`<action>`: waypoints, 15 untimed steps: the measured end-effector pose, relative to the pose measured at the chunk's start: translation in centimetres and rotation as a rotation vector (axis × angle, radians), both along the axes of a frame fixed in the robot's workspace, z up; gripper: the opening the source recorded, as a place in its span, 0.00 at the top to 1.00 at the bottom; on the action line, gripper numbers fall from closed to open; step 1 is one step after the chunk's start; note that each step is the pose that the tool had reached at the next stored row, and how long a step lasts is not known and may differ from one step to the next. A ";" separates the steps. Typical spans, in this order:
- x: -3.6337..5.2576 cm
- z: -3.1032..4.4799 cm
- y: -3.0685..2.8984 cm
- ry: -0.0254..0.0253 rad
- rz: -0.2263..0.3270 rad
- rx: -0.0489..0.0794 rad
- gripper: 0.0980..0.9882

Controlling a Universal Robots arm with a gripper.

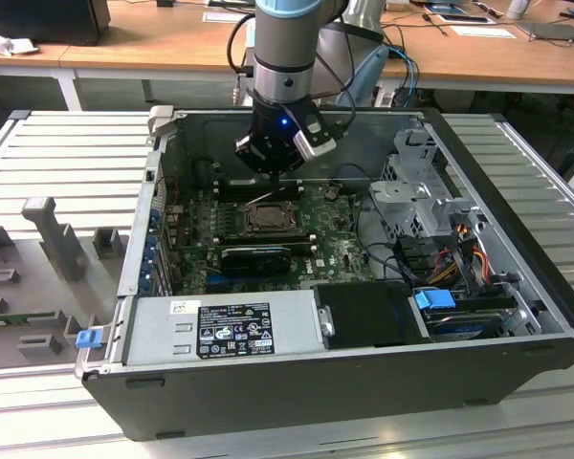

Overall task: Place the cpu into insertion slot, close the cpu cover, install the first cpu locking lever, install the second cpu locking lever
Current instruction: 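Install the first cpu locking lever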

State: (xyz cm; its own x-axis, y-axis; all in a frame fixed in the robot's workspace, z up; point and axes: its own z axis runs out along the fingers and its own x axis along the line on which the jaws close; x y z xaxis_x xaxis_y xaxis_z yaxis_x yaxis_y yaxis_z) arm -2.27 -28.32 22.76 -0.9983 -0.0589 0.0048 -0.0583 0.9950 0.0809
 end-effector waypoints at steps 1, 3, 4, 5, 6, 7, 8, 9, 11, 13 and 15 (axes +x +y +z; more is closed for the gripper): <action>0.08 -0.17 0.00 -0.0001 0.000 0.000 0.99; 0.27 -0.43 0.00 -0.0001 0.000 0.000 0.99; 0.37 -0.54 0.00 0.0000 0.000 0.000 0.99; 0.45 -0.63 0.00 0.0000 0.000 0.000 0.99; 0.53 -0.75 0.01 0.0000 0.000 0.000 0.99; 0.58 -0.84 0.01 0.0000 0.000 0.000 0.99; 0.65 -0.99 0.01 0.0000 0.000 0.000 0.99; 0.71 -1.15 0.01 -0.0001 0.000 0.000 0.99; 0.81 -1.34 0.01 0.0000 0.000 0.000 0.99; 0.91 -1.48 0.01 -0.0001 0.000 0.000 0.99; 0.97 -1.83 0.01 -0.0001 0.000 0.000 0.99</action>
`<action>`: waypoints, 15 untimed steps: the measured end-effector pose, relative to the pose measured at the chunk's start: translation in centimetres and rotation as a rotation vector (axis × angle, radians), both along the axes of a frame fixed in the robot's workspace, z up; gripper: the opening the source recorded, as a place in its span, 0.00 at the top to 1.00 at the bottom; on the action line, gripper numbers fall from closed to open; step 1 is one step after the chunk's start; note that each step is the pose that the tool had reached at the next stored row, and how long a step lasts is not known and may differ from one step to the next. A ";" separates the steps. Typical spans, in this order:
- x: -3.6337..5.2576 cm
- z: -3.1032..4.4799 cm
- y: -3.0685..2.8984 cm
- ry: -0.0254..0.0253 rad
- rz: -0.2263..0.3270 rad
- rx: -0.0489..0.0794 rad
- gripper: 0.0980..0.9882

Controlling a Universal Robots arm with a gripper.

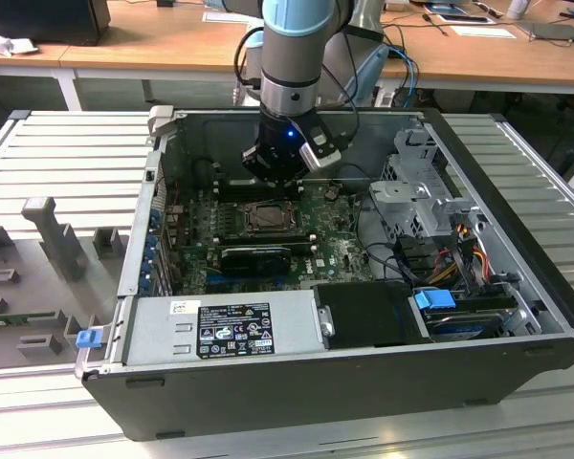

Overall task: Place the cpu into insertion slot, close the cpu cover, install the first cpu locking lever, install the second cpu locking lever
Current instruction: 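Install the first cpu locking lever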

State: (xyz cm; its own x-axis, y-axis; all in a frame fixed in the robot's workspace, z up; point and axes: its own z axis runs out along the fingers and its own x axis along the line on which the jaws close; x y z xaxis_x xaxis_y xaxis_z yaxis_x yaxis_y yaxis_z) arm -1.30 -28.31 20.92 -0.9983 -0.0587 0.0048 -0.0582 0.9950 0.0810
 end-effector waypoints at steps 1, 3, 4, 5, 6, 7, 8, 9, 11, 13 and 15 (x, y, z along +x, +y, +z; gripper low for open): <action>0.01 -0.12 0.00 0.0000 0.000 0.000 0.99; 0.02 -0.32 0.00 0.0000 0.000 0.000 0.99; 0.02 -0.43 0.00 -0.0001 0.000 -0.001 0.99; 0.02 -0.51 -0.01 0.0002 0.000 -0.002 0.99; 0.02 -0.54 -0.01 0.0002 0.000 -0.004 0.99; 0.02 -0.56 -0.01 0.0001 0.000 -0.005 0.99; 0.02 -0.62 0.00 0.0000 0.000 -0.007 0.99; 0.02 -0.65 -0.03 -0.0002 0.000 -0.014 0.99; 0.03 -0.76 0.02 -0.0007 0.000 -0.017 0.99; 0.03 -0.73 0.00 -0.0001 0.000 -0.024 0.99; 0.03 -0.76 -0.01 0.0000 0.000 -0.025 0.99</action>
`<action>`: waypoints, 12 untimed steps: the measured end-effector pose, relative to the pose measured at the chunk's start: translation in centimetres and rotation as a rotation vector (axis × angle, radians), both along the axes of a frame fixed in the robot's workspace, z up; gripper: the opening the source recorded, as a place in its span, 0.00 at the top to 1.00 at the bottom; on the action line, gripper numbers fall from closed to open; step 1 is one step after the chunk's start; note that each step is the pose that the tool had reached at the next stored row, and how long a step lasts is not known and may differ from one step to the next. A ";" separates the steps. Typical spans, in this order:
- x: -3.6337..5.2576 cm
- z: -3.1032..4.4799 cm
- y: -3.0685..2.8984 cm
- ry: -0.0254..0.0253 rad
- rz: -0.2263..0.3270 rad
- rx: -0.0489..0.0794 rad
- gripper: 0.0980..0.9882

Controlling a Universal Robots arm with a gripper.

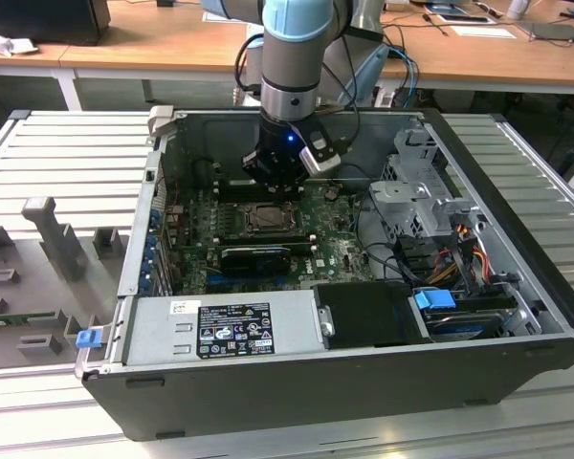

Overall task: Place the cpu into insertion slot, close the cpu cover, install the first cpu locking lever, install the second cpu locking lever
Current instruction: 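Install the first cpu locking lever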

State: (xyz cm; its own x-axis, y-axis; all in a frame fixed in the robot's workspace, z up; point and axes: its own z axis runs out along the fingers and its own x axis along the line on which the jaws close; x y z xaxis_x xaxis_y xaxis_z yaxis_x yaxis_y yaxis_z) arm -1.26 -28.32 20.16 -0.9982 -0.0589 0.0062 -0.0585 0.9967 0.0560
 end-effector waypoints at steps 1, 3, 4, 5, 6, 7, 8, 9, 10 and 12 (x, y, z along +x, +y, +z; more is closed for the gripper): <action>0.00 -0.01 0.00 0.0000 0.000 0.000 0.99; 0.01 0.06 0.00 -0.0001 0.000 0.000 0.99; 0.02 0.23 0.01 -0.0006 0.000 0.000 0.99; 0.02 0.47 0.01 -0.0003 0.000 0.000 0.99; 0.01 0.77 0.00 -0.0001 0.000 0.000 0.99; 0.01 1.08 0.01 -0.0002 0.000 0.000 0.99; 0.01 1.24 0.01 -0.0001 0.000 0.000 0.99; 0.02 1.23 0.01 -0.0002 0.000 0.000 0.99; 0.01 1.23 -0.01 -0.0003 0.000 0.000 0.99; 0.01 1.24 -0.10 -0.0001 0.000 0.000 0.99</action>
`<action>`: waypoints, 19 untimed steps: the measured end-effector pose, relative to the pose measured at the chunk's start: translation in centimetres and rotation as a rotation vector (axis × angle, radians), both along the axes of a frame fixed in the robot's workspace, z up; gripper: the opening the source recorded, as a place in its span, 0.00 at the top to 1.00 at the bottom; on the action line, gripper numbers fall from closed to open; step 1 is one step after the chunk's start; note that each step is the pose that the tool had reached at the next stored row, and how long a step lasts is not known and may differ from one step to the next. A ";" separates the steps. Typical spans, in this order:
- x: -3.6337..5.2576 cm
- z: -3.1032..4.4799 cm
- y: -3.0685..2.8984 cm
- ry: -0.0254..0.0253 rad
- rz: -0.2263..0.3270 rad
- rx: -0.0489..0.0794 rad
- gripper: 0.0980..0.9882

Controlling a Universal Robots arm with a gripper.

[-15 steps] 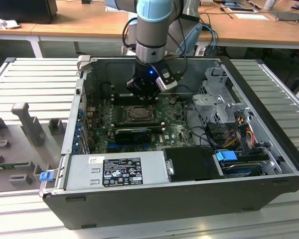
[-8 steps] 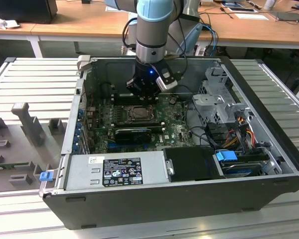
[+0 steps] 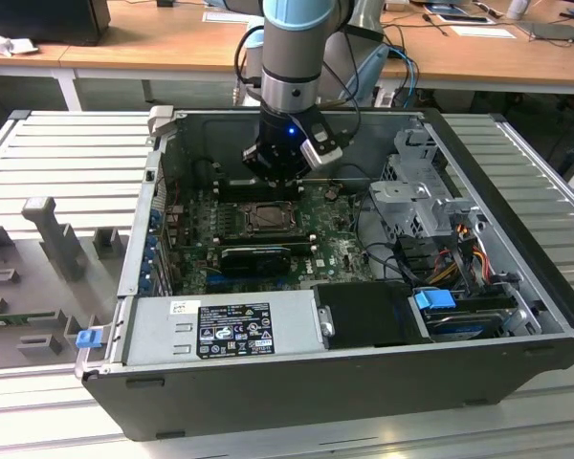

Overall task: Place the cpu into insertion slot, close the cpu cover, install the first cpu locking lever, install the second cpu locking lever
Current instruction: 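Install the first cpu locking lever, then install the second cpu locking lever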

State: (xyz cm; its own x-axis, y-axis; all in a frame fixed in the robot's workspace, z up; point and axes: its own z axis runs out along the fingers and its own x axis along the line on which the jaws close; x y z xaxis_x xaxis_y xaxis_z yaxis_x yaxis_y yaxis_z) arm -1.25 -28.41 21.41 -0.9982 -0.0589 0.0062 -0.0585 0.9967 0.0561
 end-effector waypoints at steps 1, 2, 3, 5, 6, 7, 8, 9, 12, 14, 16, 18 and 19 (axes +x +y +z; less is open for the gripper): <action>0.00 0.00 -0.04 -0.0001 0.000 0.000 0.99; 0.00 0.00 -0.08 0.0000 0.000 0.000 0.99; 0.00 -0.01 -0.10 -0.0001 0.000 0.000 0.99; 0.00 0.00 -0.20 0.0000 0.000 0.000 0.99; 0.00 -0.01 -0.25 -0.0001 0.000 0.000 0.99; 0.00 -0.01 -0.26 -0.0001 0.000 0.000 0.99; 0.00 -0.01 -0.28 -0.0001 0.000 0.000 0.99; 0.00 0.00 -0.33 0.0000 0.000 0.000 0.99; 0.00 -0.01 -0.64 -0.0001 0.000 0.000 0.99; 0.00 0.18 -0.66 -0.0001 0.000 0.000 0.99; 0.00 0.92 -0.66 0.0000 0.000 0.000 0.99; 0.00 1.65 -0.66 -0.0001 0.000 0.001 0.99; 0.00 1.97 -0.66 -0.0001 0.000 0.000 0.99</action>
